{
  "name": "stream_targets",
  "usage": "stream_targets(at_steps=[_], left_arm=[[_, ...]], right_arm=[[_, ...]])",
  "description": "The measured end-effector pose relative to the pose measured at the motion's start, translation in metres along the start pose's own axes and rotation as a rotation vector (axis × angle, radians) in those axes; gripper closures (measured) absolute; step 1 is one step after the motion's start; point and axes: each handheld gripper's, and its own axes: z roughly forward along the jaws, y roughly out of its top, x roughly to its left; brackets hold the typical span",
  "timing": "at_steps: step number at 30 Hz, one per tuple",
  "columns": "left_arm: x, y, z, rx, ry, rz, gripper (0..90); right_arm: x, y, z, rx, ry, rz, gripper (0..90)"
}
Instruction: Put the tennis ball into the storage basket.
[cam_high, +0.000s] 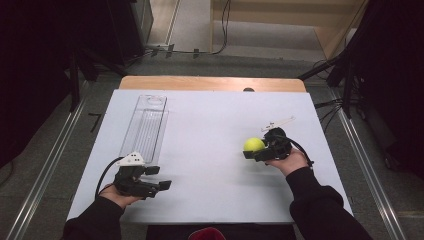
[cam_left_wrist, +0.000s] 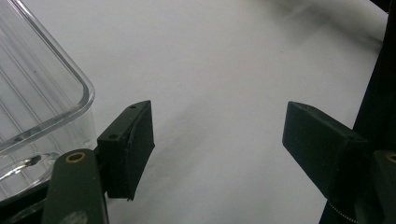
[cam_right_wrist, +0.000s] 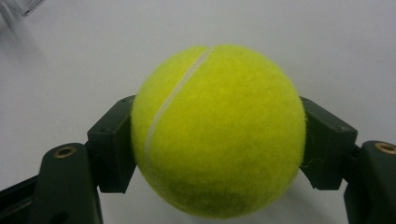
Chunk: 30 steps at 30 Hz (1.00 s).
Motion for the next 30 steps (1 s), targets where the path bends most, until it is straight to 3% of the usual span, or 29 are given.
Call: stream_targets(at_steps=[30], left_arm=[[0.001, 0.0, 0.0, 0.002, -0.001, -0.004, 25.3]], right_arm=[[0.023, 0.022, 0.009, -0.014, 0.038, -0.05, 23.5]])
